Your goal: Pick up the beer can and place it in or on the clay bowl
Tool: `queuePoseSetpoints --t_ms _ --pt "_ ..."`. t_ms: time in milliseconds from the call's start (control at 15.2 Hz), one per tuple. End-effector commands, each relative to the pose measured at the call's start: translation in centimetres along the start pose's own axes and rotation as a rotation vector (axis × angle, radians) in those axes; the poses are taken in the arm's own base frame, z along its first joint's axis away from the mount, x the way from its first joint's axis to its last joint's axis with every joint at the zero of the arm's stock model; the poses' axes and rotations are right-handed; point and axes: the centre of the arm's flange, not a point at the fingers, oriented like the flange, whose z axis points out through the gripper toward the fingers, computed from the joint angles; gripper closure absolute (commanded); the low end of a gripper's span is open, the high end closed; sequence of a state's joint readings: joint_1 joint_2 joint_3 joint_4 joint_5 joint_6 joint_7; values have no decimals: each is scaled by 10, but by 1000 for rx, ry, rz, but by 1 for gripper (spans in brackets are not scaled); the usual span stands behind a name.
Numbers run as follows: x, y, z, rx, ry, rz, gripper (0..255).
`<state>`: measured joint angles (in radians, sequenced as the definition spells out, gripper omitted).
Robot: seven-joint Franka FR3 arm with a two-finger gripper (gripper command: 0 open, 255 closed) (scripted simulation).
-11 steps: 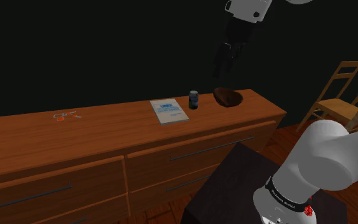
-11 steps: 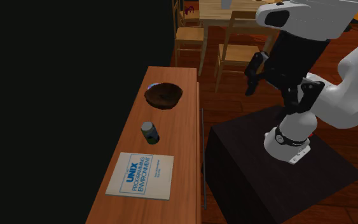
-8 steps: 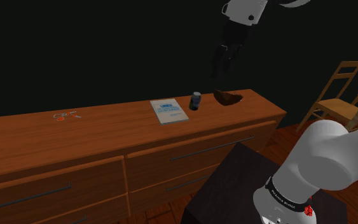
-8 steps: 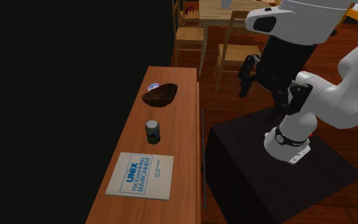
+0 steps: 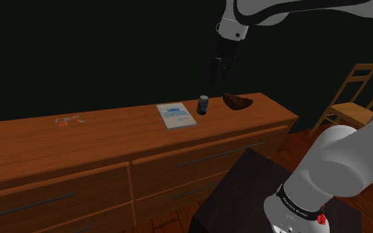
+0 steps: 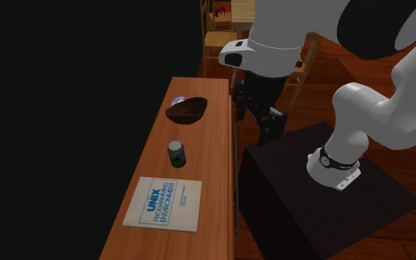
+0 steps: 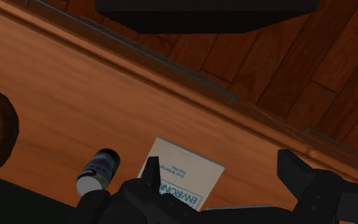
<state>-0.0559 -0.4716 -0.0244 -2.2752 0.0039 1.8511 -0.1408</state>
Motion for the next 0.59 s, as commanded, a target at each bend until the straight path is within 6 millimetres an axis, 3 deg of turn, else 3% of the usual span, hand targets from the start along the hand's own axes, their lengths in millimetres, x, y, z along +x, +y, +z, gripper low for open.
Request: queuePoseSetpoints --t_ms 0,528 --pt "12 16 14 -1 -15 0 0" --pt "75 82 77 -4 -77 0 0"
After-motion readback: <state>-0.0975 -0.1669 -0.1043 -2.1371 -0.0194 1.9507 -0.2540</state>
